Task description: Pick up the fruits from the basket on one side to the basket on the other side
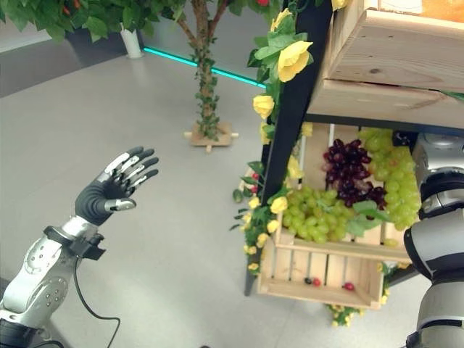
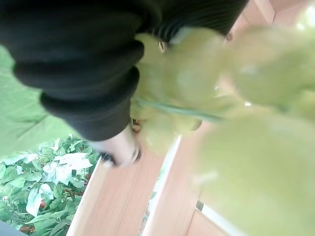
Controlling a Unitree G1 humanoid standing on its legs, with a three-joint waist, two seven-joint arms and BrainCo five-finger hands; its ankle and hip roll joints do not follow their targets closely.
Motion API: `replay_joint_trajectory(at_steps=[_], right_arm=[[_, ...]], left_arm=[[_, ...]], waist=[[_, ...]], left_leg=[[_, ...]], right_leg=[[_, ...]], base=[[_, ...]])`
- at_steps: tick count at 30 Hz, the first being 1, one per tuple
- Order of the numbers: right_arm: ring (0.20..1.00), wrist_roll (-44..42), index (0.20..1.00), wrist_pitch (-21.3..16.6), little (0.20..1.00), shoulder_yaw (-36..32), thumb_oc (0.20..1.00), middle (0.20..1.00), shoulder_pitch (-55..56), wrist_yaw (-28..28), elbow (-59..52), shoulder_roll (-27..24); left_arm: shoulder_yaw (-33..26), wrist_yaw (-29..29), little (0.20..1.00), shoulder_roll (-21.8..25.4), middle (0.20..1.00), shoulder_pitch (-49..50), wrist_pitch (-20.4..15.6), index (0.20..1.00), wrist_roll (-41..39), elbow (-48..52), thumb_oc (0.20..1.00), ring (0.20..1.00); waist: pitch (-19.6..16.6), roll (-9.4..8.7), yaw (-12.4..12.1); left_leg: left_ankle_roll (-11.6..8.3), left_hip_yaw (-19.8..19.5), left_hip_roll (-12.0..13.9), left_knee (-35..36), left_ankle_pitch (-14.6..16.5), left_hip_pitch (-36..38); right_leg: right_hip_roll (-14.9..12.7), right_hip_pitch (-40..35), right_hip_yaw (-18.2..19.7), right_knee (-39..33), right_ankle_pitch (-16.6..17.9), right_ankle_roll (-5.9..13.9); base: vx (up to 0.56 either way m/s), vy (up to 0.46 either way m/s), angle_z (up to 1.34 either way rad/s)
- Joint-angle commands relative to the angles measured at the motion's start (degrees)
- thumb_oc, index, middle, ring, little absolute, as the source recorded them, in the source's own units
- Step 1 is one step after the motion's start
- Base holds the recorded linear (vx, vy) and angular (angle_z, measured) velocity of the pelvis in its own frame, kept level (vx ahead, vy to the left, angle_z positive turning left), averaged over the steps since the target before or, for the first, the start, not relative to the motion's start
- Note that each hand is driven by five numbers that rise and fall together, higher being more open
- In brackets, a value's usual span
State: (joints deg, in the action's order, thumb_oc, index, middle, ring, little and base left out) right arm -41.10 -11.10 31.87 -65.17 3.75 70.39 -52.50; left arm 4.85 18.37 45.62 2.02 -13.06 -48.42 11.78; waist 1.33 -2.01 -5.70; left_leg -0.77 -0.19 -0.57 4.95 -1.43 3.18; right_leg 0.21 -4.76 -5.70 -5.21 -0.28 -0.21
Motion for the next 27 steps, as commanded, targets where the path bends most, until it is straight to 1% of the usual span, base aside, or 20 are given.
replay_joint_trajectory(at_steps=[1, 11, 17, 27], right_arm=[[1.000, 0.0, 1.000, -2.8, 1.000, 1.1, 1.000, 1.000, -7.4, -0.7, 0.3, -1.0], [1.000, 0.1, 1.000, -2.9, 1.000, 0.8, 1.000, 1.000, -6.2, -1.0, -1.1, -1.2], [1.000, 0.2, 1.000, -2.3, 1.000, 1.2, 1.000, 1.000, -4.6, 0.7, -1.8, -1.3], [1.000, 0.8, 1.000, -1.9, 1.000, 1.7, 1.000, 1.000, -3.1, 1.7, -2.7, -2.1]], left_arm=[[-0.4, -0.4, 1.000, 3.4, 1.000, -1.3, -1.9, 1.000, -1.8, 5.2, 1.000, 1.000], [-0.3, -0.5, 1.000, 3.4, 1.000, -1.1, -1.9, 1.000, -2.0, 5.2, 1.000, 1.000], [-0.9, -0.4, 1.000, 3.5, 1.000, -0.3, -1.8, 1.000, -1.9, 5.2, 1.000, 1.000], [-0.6, -0.3, 1.000, 3.9, 1.000, -0.3, -1.8, 1.000, -2.0, 5.1, 1.000, 1.000]], waist=[[-2.1, -3.11, 0.0], [-2.3, -2.93, 0.3], [-2.3, -2.94, 0.5], [-2.2, -2.87, 0.8]], left_leg=[[-0.16, 0.7, -1.4, -0.1, 3.5, 0.3], [-0.18, 0.7, -1.4, 0.0, 3.6, 0.4], [-0.18, 0.8, -1.3, 0.0, 3.6, 0.5], [-0.17, 1.0, -1.3, 0.0, 3.7, 0.6]], right_leg=[[-0.2, 0.8, -2.7, 0.4, -0.6, 4.90], [-0.3, 0.8, -2.7, 0.3, -0.7, 4.87], [-0.3, 0.6, -2.6, 0.3, -0.6, 4.82], [-0.3, 0.7, -2.6, 0.3, -0.5, 4.81]], base=[[0.00, 0.000, 0.00], [0.00, 0.000, 0.00], [0.00, 0.000, 0.00], [0.00, 0.000, 0.00]])
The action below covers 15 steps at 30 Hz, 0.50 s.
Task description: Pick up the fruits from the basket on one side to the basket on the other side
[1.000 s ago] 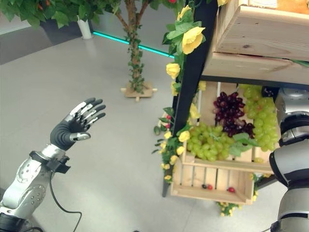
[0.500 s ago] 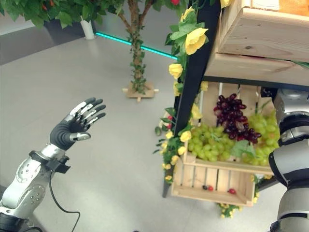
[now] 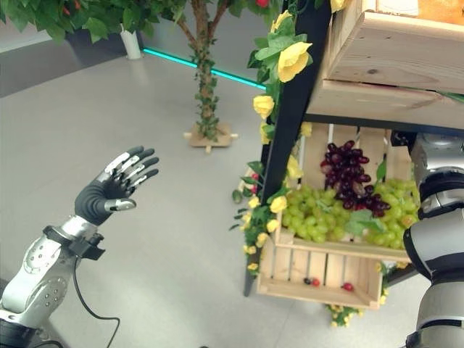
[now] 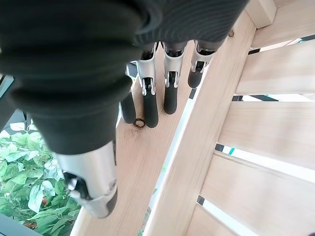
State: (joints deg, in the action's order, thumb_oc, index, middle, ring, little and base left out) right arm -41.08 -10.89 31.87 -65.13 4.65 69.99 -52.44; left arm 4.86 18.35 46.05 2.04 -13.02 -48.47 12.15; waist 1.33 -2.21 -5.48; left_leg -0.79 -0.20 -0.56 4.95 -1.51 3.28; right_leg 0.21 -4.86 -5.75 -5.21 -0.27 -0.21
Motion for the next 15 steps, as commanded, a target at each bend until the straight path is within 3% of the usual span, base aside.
replay_joint_trajectory(at_steps=[1, 5, 15], right_arm=[[1.000, 0.8, 1.000, -2.1, 1.000, 1.7, 1.000, 1.000, -2.9, 0.9, -2.7, -2.3], [1.000, -0.4, 1.000, -2.4, 1.000, 0.8, 1.000, 1.000, -1.1, 1.5, -4.9, -2.4], [1.000, -1.3, 1.000, -3.5, 1.000, 2.0, 1.000, 1.000, 7.5, 6.5, -26.6, -4.2]], left_arm=[[-0.5, -0.1, 1.000, 3.4, 1.000, -0.3, -1.8, 1.000, -2.0, 4.7, 1.000, 1.000], [-0.5, -0.1, 1.000, 3.3, 1.000, -0.2, -1.9, 1.000, -2.0, 4.6, 1.000, 1.000], [-1.0, 0.0, 1.000, 3.2, 1.000, 0.3, -2.9, 1.000, -1.9, 2.0, 1.000, 1.000]], waist=[[-2.2, -2.66, 0.6], [-2.3, -2.59, 0.7], [-2.2, -2.38, 0.9]], left_leg=[[-0.16, 1.0, -1.3, 0.0, 3.7, 0.5], [-0.12, 0.9, -1.4, 0.0, 3.8, 0.6], [-0.28, 1.0, -1.3, 0.0, 3.6, 0.8]], right_leg=[[-0.3, 0.8, -2.6, 0.3, -0.5, 4.83], [-0.3, 0.8, -2.5, 0.4, -0.6, 4.81], [-0.4, 0.6, -2.6, 0.4, -0.6, 4.81]], base=[[0.00, 0.000, 0.00], [0.00, 0.000, 0.00], [0.00, 0.000, 0.00]])
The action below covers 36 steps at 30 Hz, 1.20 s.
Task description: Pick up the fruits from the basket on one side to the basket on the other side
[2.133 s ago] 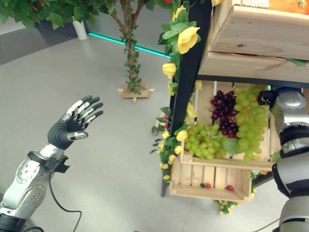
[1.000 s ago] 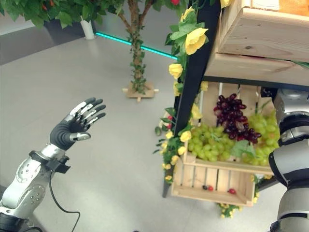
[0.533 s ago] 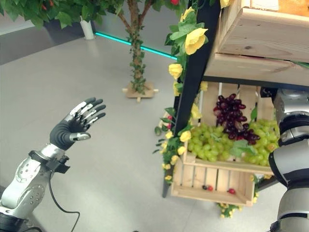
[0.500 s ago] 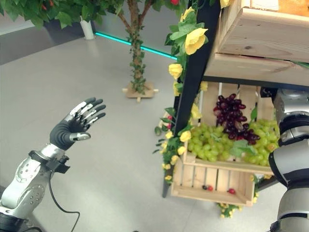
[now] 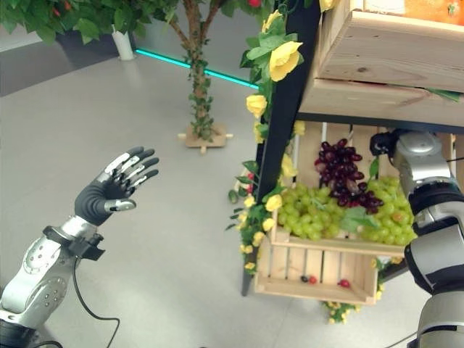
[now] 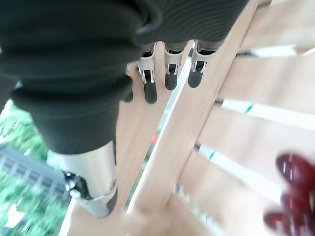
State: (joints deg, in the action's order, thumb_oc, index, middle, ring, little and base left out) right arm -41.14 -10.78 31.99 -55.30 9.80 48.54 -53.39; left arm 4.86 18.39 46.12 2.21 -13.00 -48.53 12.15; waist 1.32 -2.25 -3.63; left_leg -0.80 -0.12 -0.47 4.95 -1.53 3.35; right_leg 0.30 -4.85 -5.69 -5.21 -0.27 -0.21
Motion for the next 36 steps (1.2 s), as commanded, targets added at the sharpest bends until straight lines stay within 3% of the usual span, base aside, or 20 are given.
replay_joint_trajectory(at_steps=[1, 9, 21, 36], right_arm=[[1.000, -1.5, 1.000, -3.5, 1.000, 2.1, 1.000, 1.000, -1.2, 2.2, -6.8, -3.2], [1.000, -2.7, 1.000, -3.2, 1.000, -2.6, 1.000, 1.000, 12.2, 7.1, -22.1, -4.2], [1.000, -5.2, 1.000, -3.3, 1.000, -12.3, 1.000, 1.000, 26.1, 11.1, -34.6, -4.4], [1.000, -5.0, 1.000, -3.5, 1.000, -31.1, 1.000, 1.000, 47.1, 12.4, -43.9, 3.5]], left_arm=[[-0.8, 0.2, 1.000, 3.0, 1.000, -0.1, -2.9, 1.000, -1.8, 1.6, 1.000, 1.000], [-2.1, 0.2, 1.000, 2.0, 1.000, -0.4, -3.8, 1.000, -0.3, -1.7, 1.000, 1.000], [-6.5, -0.9, 1.000, -0.8, 1.000, 2.5, -4.7, 1.000, 2.0, -2.9, 1.000, 1.000], [-12.9, -1.5, 1.000, -6.2, 1.000, 6.0, -4.9, 1.000, 4.7, -3.4, 1.000, 1.000]], waist=[[-2.3, -2.32, -0.9], [-2.9, -2.15, -0.5], [-3.4, -1.84, 0.1], [-3.7, -1.38, 1.3]], left_leg=[[-0.25, 1.0, -1.4, 0.0, 3.7, 0.8], [-0.32, 0.8, -1.4, -0.3, 3.7, 1.2], [-0.14, 0.5, -1.5, -0.3, 4.0, 1.6], [0.19, 0.5, -1.5, -0.2, 4.4, 1.8]], right_leg=[[-0.5, 0.6, -2.7, 0.4, -0.6, 4.84], [-0.7, 0.0, -3.1, 0.7, -1.0, 4.73], [-0.8, -0.5, -3.4, 0.8, -1.3, 4.67], [-0.8, -0.5, -3.3, 0.9, -1.5, 4.55]], base=[[0.00, 0.000, 0.00], [0.00, -0.004, 0.02], [0.00, 0.000, 0.00], [0.00, 0.000, 0.00]])
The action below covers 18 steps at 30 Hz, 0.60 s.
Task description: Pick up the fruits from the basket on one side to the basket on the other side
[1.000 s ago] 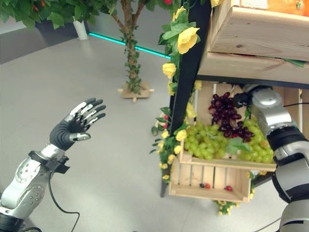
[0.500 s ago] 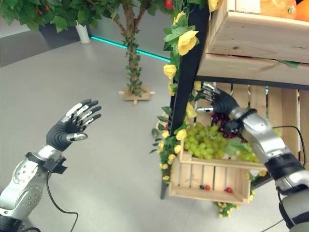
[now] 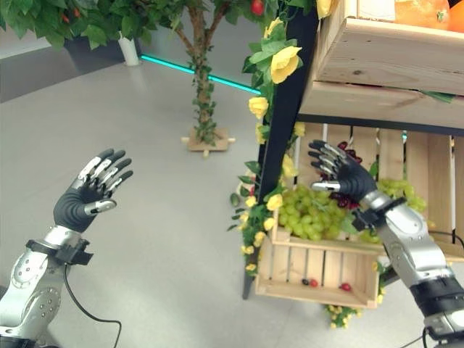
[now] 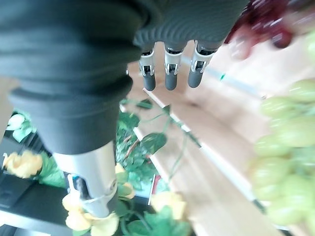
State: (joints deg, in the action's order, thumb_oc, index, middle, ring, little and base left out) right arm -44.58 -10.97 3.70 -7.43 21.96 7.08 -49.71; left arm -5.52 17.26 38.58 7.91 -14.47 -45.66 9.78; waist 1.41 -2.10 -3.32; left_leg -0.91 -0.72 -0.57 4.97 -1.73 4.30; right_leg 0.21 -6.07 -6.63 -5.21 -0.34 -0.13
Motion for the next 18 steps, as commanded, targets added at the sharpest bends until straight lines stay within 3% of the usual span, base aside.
replay_joint_trajectory(at_steps=[1, 18], right_arm=[[1.000, -1.5, 1.000, -3.3, 1.000, -3.9, 1.000, 1.000, 0.5, 0.3, -3.5, 0.4], [1.000, 1.8, 1.000, -3.6, 1.000, -18.4, 1.000, 1.000, 21.4, 2.0, -7.7, 11.9]], left_arm=[[-3.0, -0.3, 1.000, 1.0, 1.000, 0.6, -3.5, 1.000, 2.0, -1.0, 1.000, 1.000], [-9.7, -0.6, 1.000, -4.9, 1.000, 6.4, -4.1, 1.000, 4.0, -2.9, 1.000, 1.000]], waist=[[-3.8, -1.50, 1.1], [-3.8, -0.73, 3.4]], left_leg=[[0.30, 1.1, -1.4, -0.1, 4.6, 0.8], [0.47, 1.9, -1.5, -0.1, 4.7, 0.5]], right_leg=[[-0.7, 0.8, -2.4, 0.8, -1.5, 4.51], [-0.6, 1.7, -1.3, 1.4, -1.5, 4.52]], base=[[0.00, 0.000, 0.00], [0.00, 0.000, -0.01]])
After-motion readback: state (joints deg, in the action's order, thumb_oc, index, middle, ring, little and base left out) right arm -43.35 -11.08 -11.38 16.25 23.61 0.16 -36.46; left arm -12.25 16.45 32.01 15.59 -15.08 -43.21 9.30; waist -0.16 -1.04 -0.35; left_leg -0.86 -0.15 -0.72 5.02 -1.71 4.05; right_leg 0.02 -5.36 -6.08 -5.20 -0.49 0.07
